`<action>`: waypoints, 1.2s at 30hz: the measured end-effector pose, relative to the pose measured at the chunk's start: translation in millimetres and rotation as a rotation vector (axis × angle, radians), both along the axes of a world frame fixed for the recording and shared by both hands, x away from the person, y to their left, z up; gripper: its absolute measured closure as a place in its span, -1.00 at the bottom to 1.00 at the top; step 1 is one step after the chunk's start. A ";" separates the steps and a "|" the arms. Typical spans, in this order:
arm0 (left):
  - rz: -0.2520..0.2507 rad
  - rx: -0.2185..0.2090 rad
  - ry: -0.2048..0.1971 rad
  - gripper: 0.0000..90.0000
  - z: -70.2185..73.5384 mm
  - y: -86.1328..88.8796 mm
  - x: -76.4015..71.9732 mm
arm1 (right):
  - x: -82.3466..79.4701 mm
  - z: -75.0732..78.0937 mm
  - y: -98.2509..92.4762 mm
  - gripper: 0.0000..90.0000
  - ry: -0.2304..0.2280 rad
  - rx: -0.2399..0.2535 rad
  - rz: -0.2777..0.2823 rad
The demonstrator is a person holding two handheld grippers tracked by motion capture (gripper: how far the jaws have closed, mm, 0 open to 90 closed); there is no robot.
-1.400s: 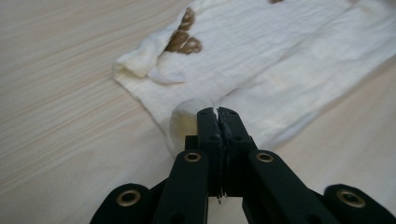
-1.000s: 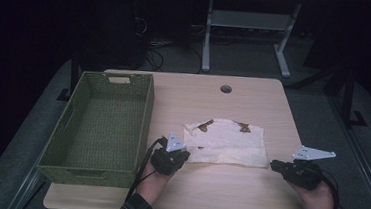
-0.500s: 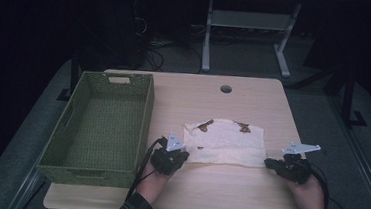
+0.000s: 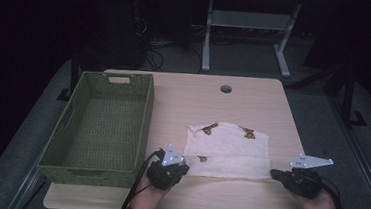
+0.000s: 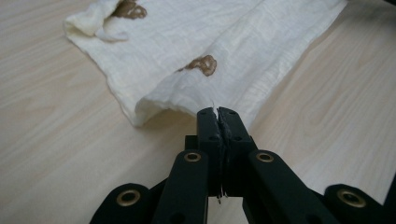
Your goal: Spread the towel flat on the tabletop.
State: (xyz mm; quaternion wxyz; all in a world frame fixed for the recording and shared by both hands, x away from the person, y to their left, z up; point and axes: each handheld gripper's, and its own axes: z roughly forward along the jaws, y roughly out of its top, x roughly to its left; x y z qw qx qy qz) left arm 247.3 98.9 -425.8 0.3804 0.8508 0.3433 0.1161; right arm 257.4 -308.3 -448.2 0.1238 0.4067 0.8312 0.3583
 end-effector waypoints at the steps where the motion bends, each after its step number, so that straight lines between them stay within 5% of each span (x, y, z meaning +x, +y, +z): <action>1: 0.000 0.006 0.003 0.96 -0.7 0.7 -1.0 | -1.3 0.0 0.5 0.92 -0.004 -0.001 0.008; 13: -0.011 0.028 0.047 0.95 -10.0 10.9 -23.5 | -48.2 1.2 -2.3 0.92 -0.015 0.004 0.029; 17: 0.002 0.023 0.003 0.66 -8.0 10.0 -24.7 | -53.9 2.8 3.2 0.66 -0.045 -0.015 0.030; 24: 0.011 0.023 -0.022 0.39 -4.4 -0.5 -4.5 | -39.1 6.1 6.9 0.53 -0.079 -0.006 0.017; 36: 0.104 0.023 -0.040 0.38 -16.1 -16.2 57.6 | 21.7 6.0 7.4 0.55 -0.095 0.026 -0.016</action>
